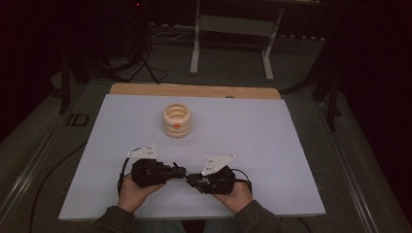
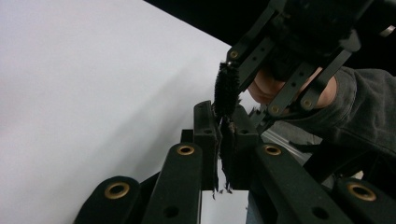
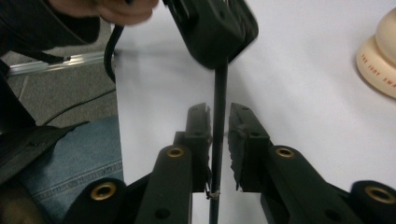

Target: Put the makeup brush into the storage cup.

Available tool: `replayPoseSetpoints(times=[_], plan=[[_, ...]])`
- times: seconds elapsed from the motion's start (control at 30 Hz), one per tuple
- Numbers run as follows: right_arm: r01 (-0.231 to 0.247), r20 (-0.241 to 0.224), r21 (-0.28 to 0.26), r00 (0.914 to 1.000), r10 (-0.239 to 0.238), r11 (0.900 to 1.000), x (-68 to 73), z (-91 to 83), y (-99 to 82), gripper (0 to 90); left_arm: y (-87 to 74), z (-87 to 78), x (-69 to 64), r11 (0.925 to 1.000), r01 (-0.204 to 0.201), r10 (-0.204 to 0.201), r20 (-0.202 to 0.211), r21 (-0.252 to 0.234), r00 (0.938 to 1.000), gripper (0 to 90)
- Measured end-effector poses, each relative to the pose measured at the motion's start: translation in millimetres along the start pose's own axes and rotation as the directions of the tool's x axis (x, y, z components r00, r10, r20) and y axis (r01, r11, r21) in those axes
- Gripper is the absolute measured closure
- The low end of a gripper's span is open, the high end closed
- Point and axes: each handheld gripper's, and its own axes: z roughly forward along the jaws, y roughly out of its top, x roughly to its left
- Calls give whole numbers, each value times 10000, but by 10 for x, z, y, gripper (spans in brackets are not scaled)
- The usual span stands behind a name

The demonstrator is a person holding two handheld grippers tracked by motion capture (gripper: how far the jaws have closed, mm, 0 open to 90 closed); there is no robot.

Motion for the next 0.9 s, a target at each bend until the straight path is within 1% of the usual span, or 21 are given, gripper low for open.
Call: replayPoseSetpoints(times=[0.03, 0.1, 0.13, 0.27, 0.3, 0.33, 0.37, 0.4, 0.43, 0.47, 0.57, 0.6, 0.7, 0.77, 0.8, 0.9], plan=[[-15, 4, 68, 10000, 15, 10000, -1, 5, 1, 768, 6, -9, -4, 10000, -11, 11, 9, -3, 10000, 856], [39, 0, 237, 10000, -39, 9997, -1, 22, 5, 772, 16, -22, -15, 10000, -73, 74, -104, 56, 9999, 856], [86, 66, 340, 9999, -89, 9994, 4, 30, 6, 773, 19, -25, -21, 9999, -99, 99, -98, 36, 9999, 856], [138, 132, 529, 9998, -146, 9985, 6, 66, 1, 831, 37, -30, -51, 9997, -233, 233, -173, 24, 9996, 856], [93, 76, 526, 9999, -97, 9986, 5, 71, -3, 843, 43, -28, -59, 9996, -291, 292, -205, 69, 9994, 855], [119, 59, 524, 9999, -123, 9986, 8, 74, -5, 848, 47, -25, -66, 9992, -370, 373, -228, 128, 9990, 855], [119, 59, 524, 9999, -123, 9986, 8, 74, -5, 848, 47, -25, -66, 9992, -370, 373, -228, 128, 9990, 850], [116, 46, 408, 9999, -118, 9991, 20, 73, -4, 855, 55, -15, -75, 9990, -409, 417, -454, 165, 9981, 781], [53, 28, 309, 10000, -54, 9995, 18, 69, -5, 855, 58, -8, -77, 9990, -361, 376, -589, 269, 9976, 723], [-31, 16, 209, 10000, 31, 9998, 13, 59, -5, 855, 56, 1, -76, 9988, -348, 369, -654, 333, 9972, 686], [-255, 67, -69, 9997, 255, 9997, -12, 22, -6, 855, 56, 38, -88, 9982, -402, 431, -693, 439, 9967, 677], [-298, 63, -129, 9995, 298, 9995, -17, 16, -7, 855, 60, 51, -94, 9977, -464, 501, -753, 499, 9959, 681], [-384, 55, -212, 9992, 385, 9990, -26, 3, -8, 855, 69, 84, -104, 9968, -548, 594, -798, 585, 9950, 741], [-401, 22, -178, 9992, 402, 9990, -28, 5, -5, 855, 70, 85, -101, 9972, -545, 578, -682, 503, 9960, 809], [-389, 76, -154, 9992, 390, 9991, -26, 9, -5, 855, 76, 87, -100, 9974, -521, 553, -638, 508, 9964, 829], [-274, 160, -131, 9995, 276, 9995, -30, 11, -9, 846, 84, 106, -112, 9972, -539, 569, -587, 523, 9967, 851]])
